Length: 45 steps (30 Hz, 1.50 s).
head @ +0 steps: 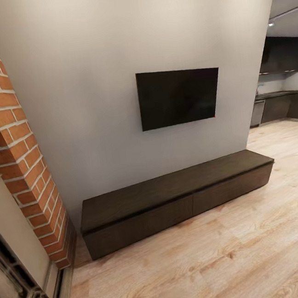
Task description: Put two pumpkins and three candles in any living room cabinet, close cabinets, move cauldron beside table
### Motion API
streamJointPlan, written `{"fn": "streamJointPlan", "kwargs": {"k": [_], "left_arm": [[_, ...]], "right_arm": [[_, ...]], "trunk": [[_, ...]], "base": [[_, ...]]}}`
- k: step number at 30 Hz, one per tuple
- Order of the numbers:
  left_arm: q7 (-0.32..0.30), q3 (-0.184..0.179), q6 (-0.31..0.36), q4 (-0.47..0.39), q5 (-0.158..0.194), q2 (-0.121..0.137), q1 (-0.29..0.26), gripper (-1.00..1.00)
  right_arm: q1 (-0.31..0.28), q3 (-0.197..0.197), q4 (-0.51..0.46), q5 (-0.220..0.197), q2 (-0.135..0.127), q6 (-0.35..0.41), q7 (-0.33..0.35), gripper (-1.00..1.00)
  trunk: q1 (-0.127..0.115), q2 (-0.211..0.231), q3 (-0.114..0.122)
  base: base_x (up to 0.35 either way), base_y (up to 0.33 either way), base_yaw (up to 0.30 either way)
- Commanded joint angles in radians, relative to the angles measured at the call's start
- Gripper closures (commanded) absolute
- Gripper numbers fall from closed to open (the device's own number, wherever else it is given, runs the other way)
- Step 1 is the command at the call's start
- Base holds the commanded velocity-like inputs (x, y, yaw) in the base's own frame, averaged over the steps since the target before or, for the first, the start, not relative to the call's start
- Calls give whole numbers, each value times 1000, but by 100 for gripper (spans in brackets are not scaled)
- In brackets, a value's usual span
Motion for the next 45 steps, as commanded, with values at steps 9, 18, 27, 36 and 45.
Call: {"fn": "streamJointPlan", "kwargs": {"k": [9, 18, 27, 36, 45], "left_arm": [[0, -1, -3, -23, 2, 11, -3, -100], [0, -1, -3, -23, 2, 12, -3, -100], [0, 0, -3, -23, 2, 11, -3, -100], [0, -4, -3, -23, -1, 11, -2, -100], [0, -5, -3, -24, -3, 11, -2, -100]], "right_arm": [[-12, -1, 5, -2, -1, -11, -10, -100], [-12, 1, 5, 7, -1, -15, -7, -100], [-12, 2, 5, 4, -2, -18, -6, -100], [-12, 2, 5, 5, -2, -18, -4, -100], [-12, 2, 5, 5, -2, -18, 1, -100]], "trunk": [[0, 0, -1], [0, 0, -1], [0, 0, -1], [0, 0, -1], [0, 0, -1]], "base": [[0, 0, 0], [0, 0, -39], [0, 0, -3], [0, -109, -201], [0, -267, -286]]}}
